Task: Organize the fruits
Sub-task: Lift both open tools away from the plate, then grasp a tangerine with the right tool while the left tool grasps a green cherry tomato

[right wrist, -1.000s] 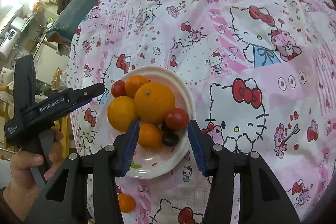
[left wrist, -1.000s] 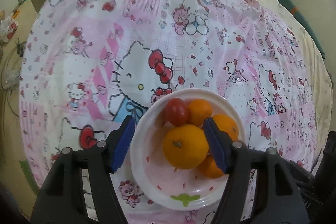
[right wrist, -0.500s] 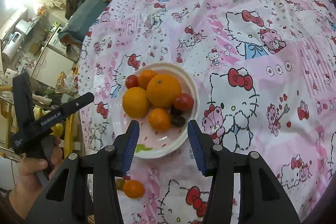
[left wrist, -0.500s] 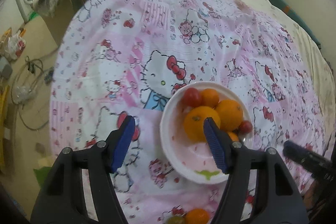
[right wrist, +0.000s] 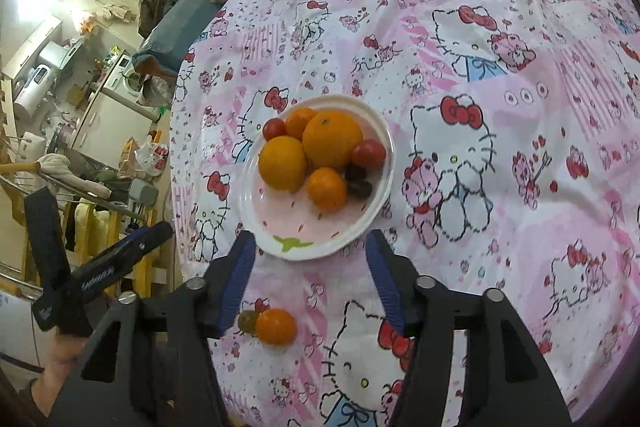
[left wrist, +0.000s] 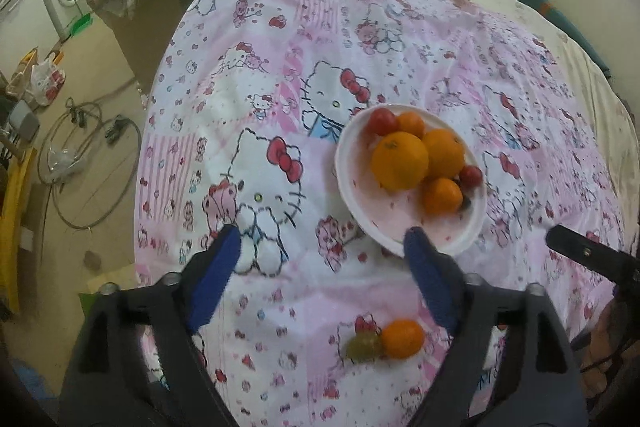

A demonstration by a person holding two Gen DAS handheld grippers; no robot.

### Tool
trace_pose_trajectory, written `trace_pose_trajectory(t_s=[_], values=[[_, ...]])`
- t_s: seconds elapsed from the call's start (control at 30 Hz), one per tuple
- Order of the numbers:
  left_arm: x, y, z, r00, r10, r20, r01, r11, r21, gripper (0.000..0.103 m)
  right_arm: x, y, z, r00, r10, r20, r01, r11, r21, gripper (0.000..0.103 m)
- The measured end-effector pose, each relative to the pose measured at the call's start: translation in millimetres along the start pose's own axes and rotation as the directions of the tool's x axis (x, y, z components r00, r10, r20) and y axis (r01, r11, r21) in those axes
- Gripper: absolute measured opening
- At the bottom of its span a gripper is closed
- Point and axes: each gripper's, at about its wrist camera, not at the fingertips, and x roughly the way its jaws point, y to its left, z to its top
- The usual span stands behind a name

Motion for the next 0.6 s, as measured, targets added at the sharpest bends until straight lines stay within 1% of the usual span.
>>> trace_pose_trajectory(t_s=[0.07,0.17,0.3,0.4,0.6], values=[[-5.9,-5.8,-9.0,1.0,-0.006,-0.005,0.006,1.0,0.02,0.083,0.8,0.3,-5.3,1.0,0.009,-0.01,-0.009,1.0,0.005,0.065],[-11.1,-9.7,-19.2,1.0,-0.004,-0.013,0.004,1.0,0.025,0.083,2.1,1.1,-11.8,1.0,0.012,-0.021,-0.012,1.0,0.008,0.069],[-10.7,-9.7,-31.8,0.999,0.027,-0.04,-0.027,1.0,0.015,0.083,8.8,-0.9,-20.0,0.999,0.017,-0.049,-0.016,1.0,0.026,0.069],[-6.9,-6.5,-36.4,0.998,0.02,-0.059,-0.021,1.0,-0.003,0.083,17.7,0.1,-23.7,0.997,0.014,-0.076,-0.012,1.0,0.028,0.069],[0.1,6.3,-36.6,0.997,0.037,-0.075,-0.041,0.998,-0.053,0.083,36.8,2.4,-28.4,0.991,0.022,-0.129,-0.019,0.999,0.032,0.069]])
